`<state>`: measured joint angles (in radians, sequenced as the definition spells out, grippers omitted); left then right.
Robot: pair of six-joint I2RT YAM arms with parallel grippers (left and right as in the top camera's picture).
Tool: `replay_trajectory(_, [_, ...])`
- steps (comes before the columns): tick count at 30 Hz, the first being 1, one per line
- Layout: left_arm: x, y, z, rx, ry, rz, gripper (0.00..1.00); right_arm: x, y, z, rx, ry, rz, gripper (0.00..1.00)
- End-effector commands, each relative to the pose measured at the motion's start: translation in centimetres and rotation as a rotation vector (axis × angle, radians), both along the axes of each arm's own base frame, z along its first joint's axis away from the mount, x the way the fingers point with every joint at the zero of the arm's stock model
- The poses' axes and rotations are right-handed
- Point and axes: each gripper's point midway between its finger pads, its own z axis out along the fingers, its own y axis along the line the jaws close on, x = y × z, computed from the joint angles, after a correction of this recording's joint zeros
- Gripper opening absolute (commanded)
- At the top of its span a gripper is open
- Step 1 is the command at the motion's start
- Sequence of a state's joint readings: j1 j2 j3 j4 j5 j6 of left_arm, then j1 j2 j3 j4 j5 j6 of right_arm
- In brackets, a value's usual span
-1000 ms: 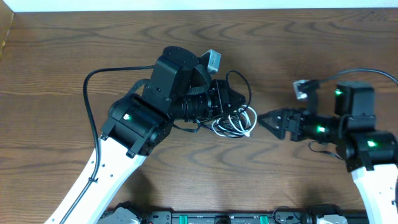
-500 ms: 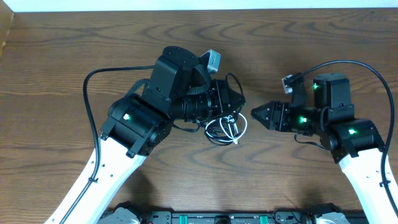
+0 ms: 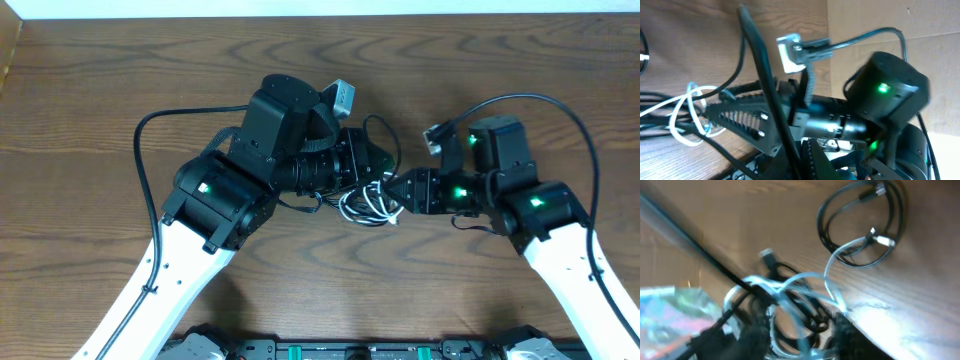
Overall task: Untangle cables
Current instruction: 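Move the right gripper toward the bundle and grasp the white cable, then pull the white cable rightward with the right gripper, away from the left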
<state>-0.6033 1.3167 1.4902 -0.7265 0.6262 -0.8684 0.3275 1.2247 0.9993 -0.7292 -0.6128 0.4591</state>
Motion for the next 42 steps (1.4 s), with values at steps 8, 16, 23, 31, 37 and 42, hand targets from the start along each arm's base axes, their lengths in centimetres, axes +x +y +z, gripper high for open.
replay_trajectory(8, [0.3,1.2,-0.7,0.069,-0.016,0.051,0.08,0.9,-1.6,-2.7,-0.137,0.023,-0.067,0.01])
replay_trajectory(16, [1.5,10.8,-7.4,0.525,0.081,0.377,0.08,2.0,-11.4,-3.6,-0.549,-0.013,-0.365,0.01])
replay_trajectory(23, [1.7,18.7,-8.8,0.814,0.096,0.656,0.08,1.6,-16.7,-3.1,-0.707,-0.012,-0.526,0.01])
replay_trajectory(31, [1.5,22.8,-8.7,0.951,0.094,0.766,0.08,1.7,-16.7,-3.0,-0.655,0.022,-0.63,0.01])
replay_trajectory(37, [1.4,23.5,-8.8,0.959,0.115,0.787,0.08,1.9,-16.6,-2.9,-0.642,0.019,-0.644,0.01])
replay_trajectory(42, [1.7,23.1,-8.8,0.933,0.116,0.785,0.07,2.3,-15.6,-2.5,-0.556,0.035,-0.672,0.01])
